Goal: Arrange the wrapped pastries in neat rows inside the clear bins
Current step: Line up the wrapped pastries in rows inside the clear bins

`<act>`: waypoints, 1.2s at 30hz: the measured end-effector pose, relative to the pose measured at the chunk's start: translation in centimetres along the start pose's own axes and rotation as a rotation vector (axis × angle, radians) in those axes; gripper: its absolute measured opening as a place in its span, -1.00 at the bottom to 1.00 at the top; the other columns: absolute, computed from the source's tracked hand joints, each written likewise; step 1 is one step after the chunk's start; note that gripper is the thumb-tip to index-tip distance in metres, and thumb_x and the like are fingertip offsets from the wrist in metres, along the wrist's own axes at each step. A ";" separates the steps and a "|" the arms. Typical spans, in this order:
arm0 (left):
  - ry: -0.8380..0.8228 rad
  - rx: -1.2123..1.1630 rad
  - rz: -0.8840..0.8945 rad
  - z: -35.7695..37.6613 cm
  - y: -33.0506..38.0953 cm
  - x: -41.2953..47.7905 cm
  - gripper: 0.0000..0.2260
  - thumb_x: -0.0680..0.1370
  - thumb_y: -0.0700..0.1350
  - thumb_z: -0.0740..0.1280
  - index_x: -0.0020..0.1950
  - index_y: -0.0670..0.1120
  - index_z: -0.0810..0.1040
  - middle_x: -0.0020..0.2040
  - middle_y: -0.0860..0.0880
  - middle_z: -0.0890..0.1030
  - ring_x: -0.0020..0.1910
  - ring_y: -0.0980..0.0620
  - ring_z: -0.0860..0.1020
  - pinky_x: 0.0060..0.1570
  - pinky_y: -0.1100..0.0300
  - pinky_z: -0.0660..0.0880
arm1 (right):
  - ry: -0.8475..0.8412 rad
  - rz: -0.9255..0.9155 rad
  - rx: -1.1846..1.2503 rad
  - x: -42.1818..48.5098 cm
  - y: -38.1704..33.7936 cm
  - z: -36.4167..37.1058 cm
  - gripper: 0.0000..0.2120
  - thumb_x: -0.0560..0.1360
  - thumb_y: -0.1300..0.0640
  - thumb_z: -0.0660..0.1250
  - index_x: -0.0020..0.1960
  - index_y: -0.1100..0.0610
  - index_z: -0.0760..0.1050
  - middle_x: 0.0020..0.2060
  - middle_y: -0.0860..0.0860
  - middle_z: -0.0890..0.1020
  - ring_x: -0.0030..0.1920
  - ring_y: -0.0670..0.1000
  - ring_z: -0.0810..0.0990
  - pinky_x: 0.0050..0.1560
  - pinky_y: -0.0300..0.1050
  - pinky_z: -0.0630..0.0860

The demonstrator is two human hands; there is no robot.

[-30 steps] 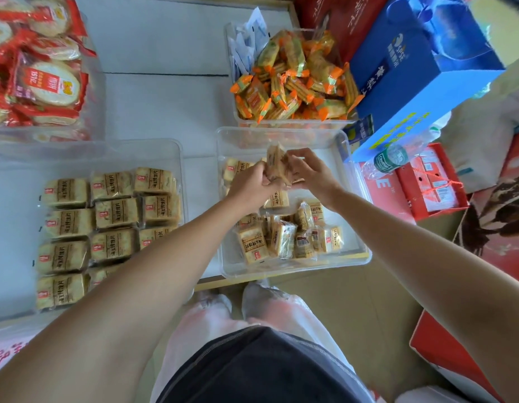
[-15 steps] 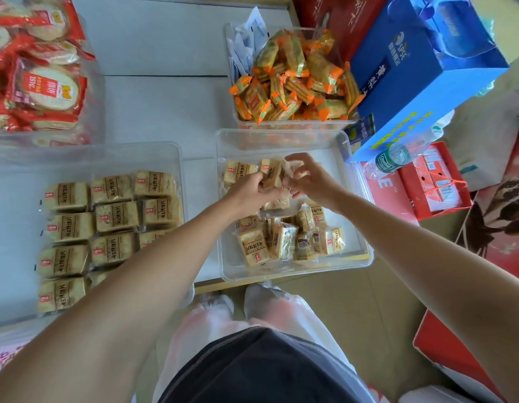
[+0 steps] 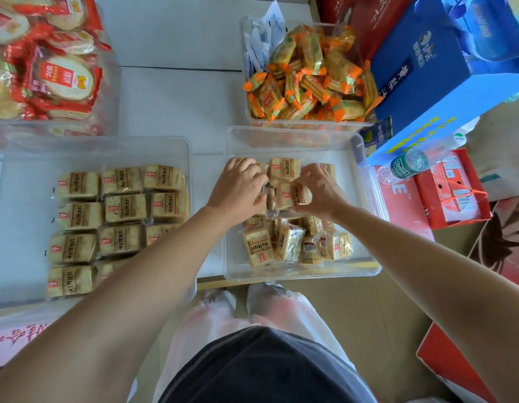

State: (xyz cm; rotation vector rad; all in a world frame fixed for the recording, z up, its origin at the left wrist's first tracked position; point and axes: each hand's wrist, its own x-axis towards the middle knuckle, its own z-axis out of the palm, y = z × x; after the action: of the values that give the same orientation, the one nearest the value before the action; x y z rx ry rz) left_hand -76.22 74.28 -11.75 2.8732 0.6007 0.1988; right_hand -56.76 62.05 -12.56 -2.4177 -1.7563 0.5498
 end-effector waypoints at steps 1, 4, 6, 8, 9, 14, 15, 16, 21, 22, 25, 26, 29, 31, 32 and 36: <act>0.017 0.042 0.027 0.2 -0.5 -0.5 -0.70 0.51 0.00 0.31 0.16 -0.12 0.60 0.20 -0.12 0.60 0.35 -0.15 0.41 0.43 -0.14 0.19 | -0.024 0.024 -0.025 0.2 -0.2 0.4 -0.40 0.28 -0.15 0.49 0.25 0.04 0.49 0.18 0.04 0.38 0.22 0.02 0.30 0.23 0.00 0.38; -0.054 0.117 0.020 0.3 -1.1 -1.8 -0.60 0.56 0.08 0.22 0.29 -0.11 0.53 0.43 -0.13 0.43 0.52 -0.13 0.21 0.52 -0.16 -0.10 | -0.021 0.064 -0.043 0.7 -1.1 1.8 -0.39 0.30 -0.15 0.46 0.29 -0.01 0.40 0.21 0.01 0.41 0.24 0.01 0.31 0.19 -0.03 0.43; -0.088 0.121 -0.012 0.3 -1.4 -2.5 -0.54 0.60 0.10 0.13 0.39 -0.12 0.45 0.51 -0.13 0.30 0.56 -0.10 0.08 0.51 -0.15 -0.18 | -0.009 0.083 -0.049 0.9 -1.4 2.6 -0.40 0.30 -0.13 0.47 0.26 -0.01 0.36 0.22 0.01 0.41 0.26 0.04 0.33 0.16 0.02 0.48; -0.108 0.105 -0.044 0.3 -1.6 -2.8 -0.50 0.61 0.11 0.08 0.45 -0.14 0.39 0.55 -0.12 0.21 0.57 -0.09 0.00 0.51 -0.13 -0.21 | 0.018 0.100 -0.036 0.7 -1.4 3.1 -0.44 0.28 -0.16 0.48 0.17 0.01 0.37 0.20 0.02 0.41 0.23 0.05 0.35 0.04 0.02 0.54; -0.114 0.095 -0.053 0.4 -1.6 -2.9 -0.49 0.61 0.10 0.07 0.47 -0.14 0.36 0.56 -0.12 0.18 0.58 -0.08 -0.02 0.52 -0.12 -0.21 | 0.032 0.107 -0.029 0.6 -1.4 3.2 -0.45 0.27 -0.20 0.48 0.13 0.03 0.38 0.17 0.03 0.41 0.19 0.05 0.37 -0.06 0.00 0.55; -0.131 0.074 -0.089 0.7 -1.4 -2.8 -0.48 0.62 0.07 0.04 0.52 -0.16 0.27 0.58 -0.11 0.12 0.58 -0.08 -0.08 0.52 -0.09 -0.21 | 0.072 0.152 -0.085 1.2 -2.0 3.9 -0.53 0.30 -0.14 0.48 0.08 0.06 0.43 0.16 0.07 0.42 0.13 0.06 0.42 -0.23 -0.13 0.51; -0.136 0.075 -0.095 0.7 -1.4 -2.8 -0.48 0.63 0.07 0.03 0.53 -0.15 0.25 0.58 -0.10 0.11 0.58 -0.08 -0.09 0.52 -0.10 -0.21 | 0.073 0.171 -0.086 1.4 -2.2 3.9 -0.54 0.31 -0.11 0.49 0.09 0.05 0.43 0.18 0.07 0.41 0.14 0.05 0.42 -0.21 -0.15 0.50; -0.142 0.079 -0.099 0.7 -1.4 -2.9 -0.48 0.63 0.07 0.02 0.53 -0.15 0.24 0.58 -0.10 0.10 0.58 -0.08 -0.10 0.52 -0.10 -0.20 | 0.068 0.181 -0.070 1.6 -2.3 3.8 -0.56 0.31 -0.09 0.49 0.09 0.05 0.44 0.18 0.06 0.41 0.15 0.05 0.41 -0.19 -0.16 0.50; -0.177 0.103 -0.113 0.3 -1.1 -2.8 -0.47 0.64 0.08 -0.01 0.55 -0.14 0.19 0.59 -0.11 0.04 0.57 -0.08 -0.15 0.52 -0.13 -0.21 | -0.009 0.038 0.081 0.1 -1.6 1.4 -0.60 0.37 -0.14 0.42 0.14 0.00 0.49 0.16 -0.04 0.45 0.16 -0.04 0.41 0.21 -0.01 0.43; -0.176 0.102 -0.112 0.1 -1.0 -2.8 -0.47 0.64 0.09 -0.02 0.55 -0.13 0.19 0.59 -0.12 0.04 0.57 -0.09 -0.15 0.51 -0.13 -0.21 | -0.051 0.000 0.131 -0.5 -1.7 0.6 -0.62 0.39 -0.15 0.39 0.13 -0.01 0.49 0.12 -0.07 0.49 0.09 -0.09 0.45 0.17 -0.03 0.45; -0.200 0.110 -0.089 0.1 -0.4 -3.2 -0.46 0.64 0.11 -0.02 0.55 -0.13 0.18 0.60 -0.12 0.01 0.57 -0.10 -0.18 0.50 -0.13 -0.28 | -0.362 -0.025 0.201 -2.4 -2.2 -0.4 -0.62 0.40 -0.16 0.39 0.16 -0.07 0.49 0.01 -0.18 0.52 -0.05 -0.20 0.47 0.10 -0.10 0.44; -0.209 0.121 -0.084 0.2 -0.2 -3.5 -0.46 0.64 0.11 -0.02 0.55 -0.13 0.18 0.60 -0.12 0.00 0.57 -0.10 -0.19 0.49 -0.13 -0.29 | -0.435 -0.038 0.152 -2.9 -2.3 0.0 -0.59 0.38 -0.12 0.42 0.20 -0.07 0.47 0.02 -0.20 0.50 -0.02 -0.19 0.46 0.13 -0.09 0.40; -0.223 0.136 -0.093 0.2 0.3 -4.2 -0.48 0.65 0.11 -0.03 0.53 -0.13 0.22 0.59 -0.14 0.00 0.57 -0.12 -0.20 0.50 -0.14 -0.28 | -0.400 -0.074 0.057 -3.6 -2.3 1.1 -0.59 0.37 0.00 0.48 0.18 -0.02 0.49 0.05 -0.15 0.50 0.05 -0.11 0.44 0.19 -0.03 0.38; -0.221 0.111 -0.095 0.0 0.4 -4.5 -0.50 0.65 0.10 -0.01 0.50 -0.13 0.28 0.59 -0.15 0.02 0.57 -0.12 -0.19 0.49 -0.14 -0.28 | -0.376 -0.070 0.080 -4.0 -2.4 1.0 -0.63 0.37 0.04 0.48 0.14 0.03 0.50 0.05 -0.13 0.50 0.06 -0.10 0.44 0.18 -0.04 0.39; -0.213 0.099 -0.089 0.0 0.4 -4.7 -0.52 0.65 0.09 0.00 0.48 -0.13 0.33 0.59 -0.15 0.04 0.57 -0.13 -0.18 0.49 -0.14 -0.28 | -0.384 -0.059 0.100 -4.1 -2.4 0.8 -0.63 0.37 0.04 0.47 0.14 0.05 0.49 0.06 -0.12 0.50 0.07 -0.09 0.44 0.16 -0.07 0.39; -0.130 0.007 -0.021 0.1 0.7 -5.0 -0.61 0.64 0.04 0.10 0.35 -0.13 0.48 0.50 -0.15 0.32 0.57 -0.16 -0.02 0.48 -0.08 -0.26 | -0.242 0.061 0.363 -4.3 -1.9 -1.3 -0.76 0.36 0.20 0.46 -0.04 0.00 0.51 -0.12 -0.15 0.57 -0.09 -0.07 0.54 -0.12 -0.24 0.43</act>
State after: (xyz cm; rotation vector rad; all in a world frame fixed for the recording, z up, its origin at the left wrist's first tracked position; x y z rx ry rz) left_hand -80.45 71.63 -12.18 2.8580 0.6079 0.0069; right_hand -59.17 58.82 -9.85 -2.2283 -1.5008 1.1028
